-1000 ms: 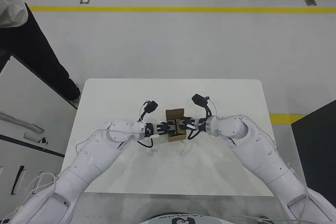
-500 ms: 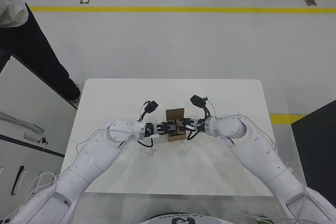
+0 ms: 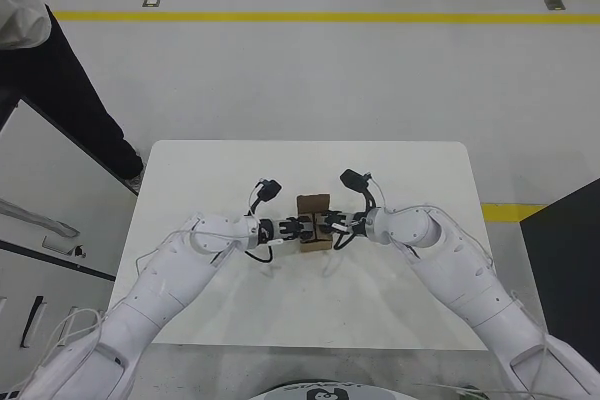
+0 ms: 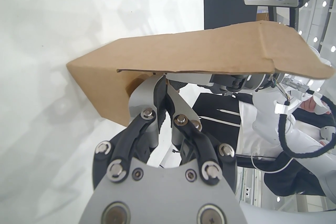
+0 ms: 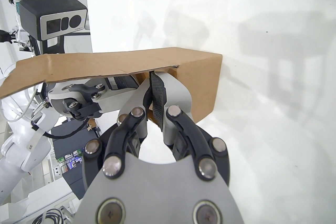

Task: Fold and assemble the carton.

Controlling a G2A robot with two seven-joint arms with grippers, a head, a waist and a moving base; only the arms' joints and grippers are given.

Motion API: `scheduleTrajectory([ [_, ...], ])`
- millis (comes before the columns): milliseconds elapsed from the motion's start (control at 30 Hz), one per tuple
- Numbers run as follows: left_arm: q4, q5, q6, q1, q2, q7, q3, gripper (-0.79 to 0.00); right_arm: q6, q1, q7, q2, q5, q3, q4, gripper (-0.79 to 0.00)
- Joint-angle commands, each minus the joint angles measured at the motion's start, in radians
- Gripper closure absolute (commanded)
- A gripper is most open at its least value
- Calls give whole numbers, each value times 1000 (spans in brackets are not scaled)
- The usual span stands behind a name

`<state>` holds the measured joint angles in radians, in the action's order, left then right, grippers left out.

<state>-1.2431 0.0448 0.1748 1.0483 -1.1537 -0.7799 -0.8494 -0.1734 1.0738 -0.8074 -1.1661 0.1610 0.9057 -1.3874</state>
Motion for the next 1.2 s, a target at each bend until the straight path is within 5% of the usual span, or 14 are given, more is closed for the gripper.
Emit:
scheduleTrajectory([
  [0, -4, 23, 24, 8, 3, -4, -18, 0, 8, 4, 5, 2, -19, 18, -5, 0],
  [133, -24, 73, 77, 26, 15, -51, -66, 0, 60, 29, -10, 12, -92, 80, -20, -43],
  [167, -34, 88, 90, 34, 19, -68, -80, -12, 77, 40, -20, 16, -121, 100, -24, -265],
  [200, -46, 98, 102, 41, 24, -83, -95, -191, 91, 48, -28, 20, -136, 120, -30, -634],
  [233, -60, 100, 109, 49, 29, -98, -108, -277, 103, 59, -38, 24, -148, 137, -38, -785],
  [267, -76, 103, 115, 59, 34, -112, -121, -391, 117, 71, -49, 28, -173, 158, -45, -785],
  [300, -94, 106, 114, 68, 38, -124, -133, -785, 142, 84, -69, 32, -213, 179, -58, -785],
  [400, -157, 103, 94, 83, 50, -170, -164, -785, 172, 102, -114, 40, -253, 214, -70, -785],
  [1167, -180, 90, 144, 159, 57, -160, -162, -785, 182, 149, 4, 43, -384, 295, -31, -785],
])
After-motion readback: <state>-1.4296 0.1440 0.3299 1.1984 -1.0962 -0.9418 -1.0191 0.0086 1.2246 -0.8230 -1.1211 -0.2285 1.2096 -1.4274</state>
